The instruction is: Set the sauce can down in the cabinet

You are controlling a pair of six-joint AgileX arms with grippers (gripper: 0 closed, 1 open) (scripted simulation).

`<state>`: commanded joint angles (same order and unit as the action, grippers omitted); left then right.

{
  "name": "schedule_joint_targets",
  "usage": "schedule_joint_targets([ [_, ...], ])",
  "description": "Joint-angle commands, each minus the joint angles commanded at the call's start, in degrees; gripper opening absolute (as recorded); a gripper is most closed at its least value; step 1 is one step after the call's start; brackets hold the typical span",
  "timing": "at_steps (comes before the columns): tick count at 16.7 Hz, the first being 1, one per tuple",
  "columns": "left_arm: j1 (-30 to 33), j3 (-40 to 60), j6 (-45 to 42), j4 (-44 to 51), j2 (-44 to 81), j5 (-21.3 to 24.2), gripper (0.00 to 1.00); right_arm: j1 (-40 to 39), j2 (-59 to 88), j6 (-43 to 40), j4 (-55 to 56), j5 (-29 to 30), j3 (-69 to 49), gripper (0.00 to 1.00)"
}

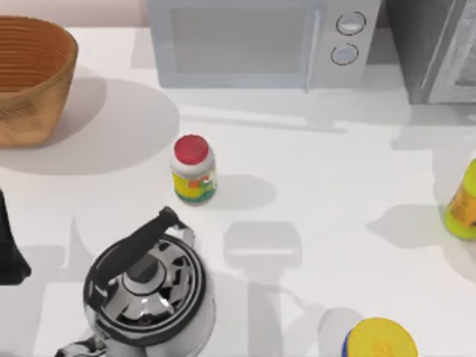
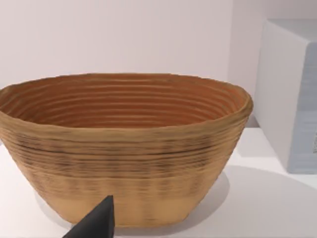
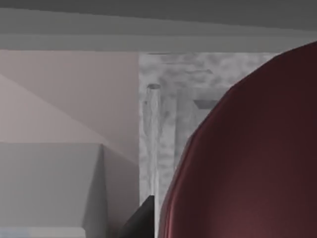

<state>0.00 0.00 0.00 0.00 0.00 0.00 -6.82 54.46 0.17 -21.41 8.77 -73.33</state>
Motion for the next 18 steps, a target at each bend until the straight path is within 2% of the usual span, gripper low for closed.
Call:
schedule_joint_targets([
  [4,0.0,0.0,0.0,0.0,0.0,0.0,1.0,-2.13,13.68,0.34,-4.86,1.87,-20.61,0.0],
  [7,0.0,0.0,0.0,0.0,0.0,0.0,1.0,-3.49,20.21,0.64,-7.33,2.49,-29.77,0.0],
  [18,0.0,0.0,0.0,0.0,0.0,0.0,1.0,-2.79,26.28,1.01,-7.71,2.17,-36.93,0.0],
])
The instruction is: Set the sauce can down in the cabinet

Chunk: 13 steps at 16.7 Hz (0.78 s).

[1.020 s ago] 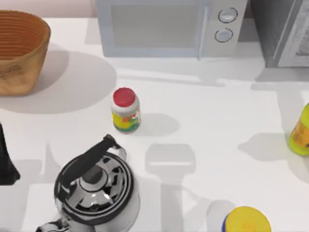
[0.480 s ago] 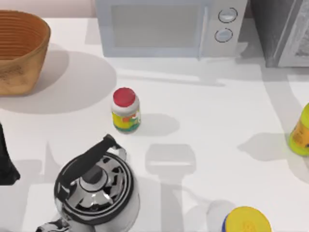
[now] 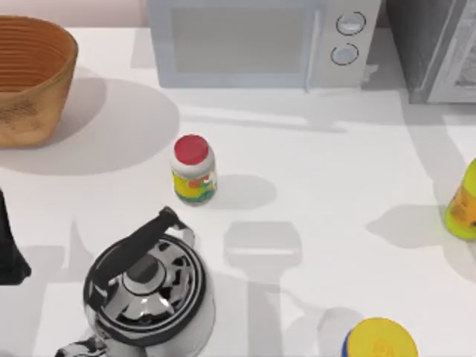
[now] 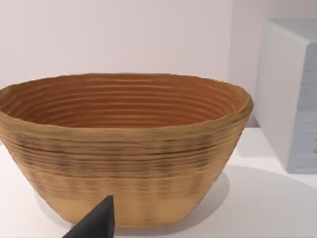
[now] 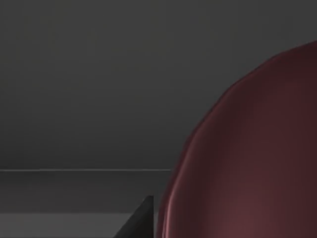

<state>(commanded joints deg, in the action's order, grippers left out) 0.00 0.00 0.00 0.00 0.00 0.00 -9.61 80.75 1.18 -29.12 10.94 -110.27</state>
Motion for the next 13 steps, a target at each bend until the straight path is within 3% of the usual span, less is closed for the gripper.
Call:
schedule_joint_targets([
  [8,0.0,0.0,0.0,0.0,0.0,0.0,1.0,2.82,23.11,0.13,2.76,-2.97,-17.74,0.0],
  [13,0.0,0.0,0.0,0.0,0.0,0.0,1.0,3.71,26.19,-0.14,3.94,-3.96,-21.37,0.0],
])
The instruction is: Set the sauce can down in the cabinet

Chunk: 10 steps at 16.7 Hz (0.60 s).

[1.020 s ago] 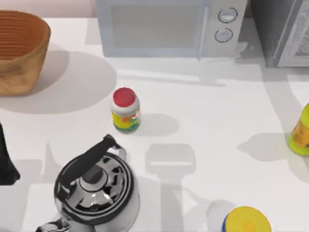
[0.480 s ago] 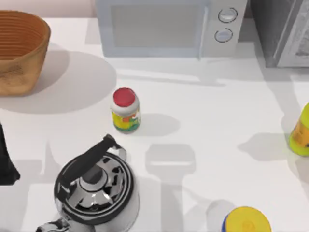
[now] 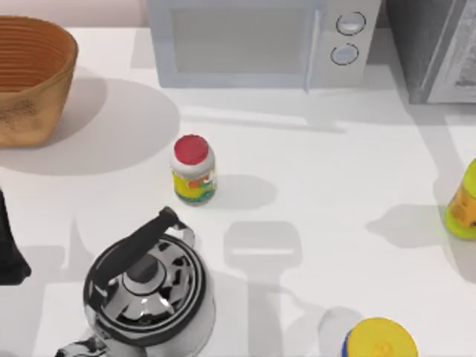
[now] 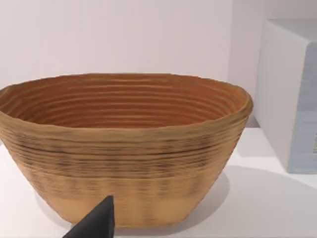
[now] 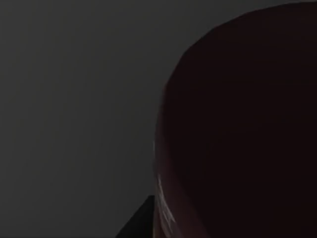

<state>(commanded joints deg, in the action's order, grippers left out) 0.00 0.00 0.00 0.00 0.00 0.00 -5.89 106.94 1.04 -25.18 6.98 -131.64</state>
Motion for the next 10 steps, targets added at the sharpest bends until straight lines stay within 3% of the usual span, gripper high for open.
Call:
schedule_joint_targets([
  [2,0.0,0.0,0.0,0.0,0.0,0.0,1.0,0.0,0.0,0.0,0.0,0.0,0.0,0.0],
  [10,0.0,0.0,0.0,0.0,0.0,0.0,1.0,0.0,0.0,0.0,0.0,0.0,0.0,0.6],
])
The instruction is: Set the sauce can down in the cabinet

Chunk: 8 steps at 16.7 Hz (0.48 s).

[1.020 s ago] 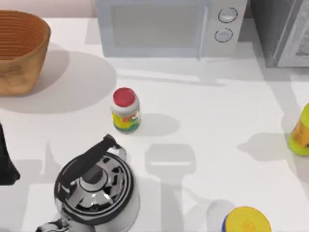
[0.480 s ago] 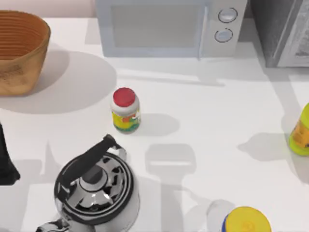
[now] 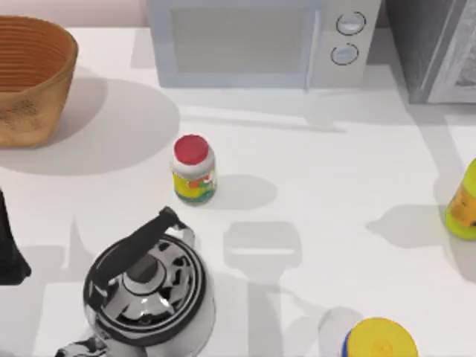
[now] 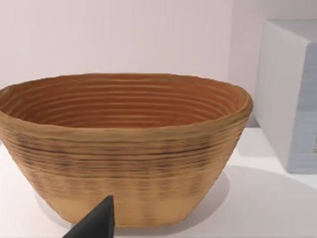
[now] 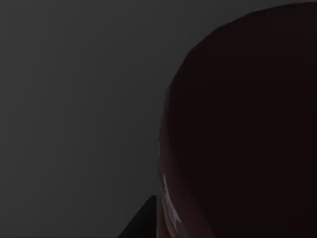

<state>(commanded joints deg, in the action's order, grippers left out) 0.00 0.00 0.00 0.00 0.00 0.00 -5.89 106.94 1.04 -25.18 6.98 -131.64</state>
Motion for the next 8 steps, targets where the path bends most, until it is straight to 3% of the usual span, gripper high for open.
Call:
schedule_joint_targets([
  [5,0.0,0.0,0.0,0.0,0.0,0.0,1.0,0.0,0.0,0.0,0.0,0.0,0.0,0.98],
  [8,0.0,0.0,0.0,0.0,0.0,0.0,1.0,0.0,0.0,0.0,0.0,0.0,0.0,1.0],
])
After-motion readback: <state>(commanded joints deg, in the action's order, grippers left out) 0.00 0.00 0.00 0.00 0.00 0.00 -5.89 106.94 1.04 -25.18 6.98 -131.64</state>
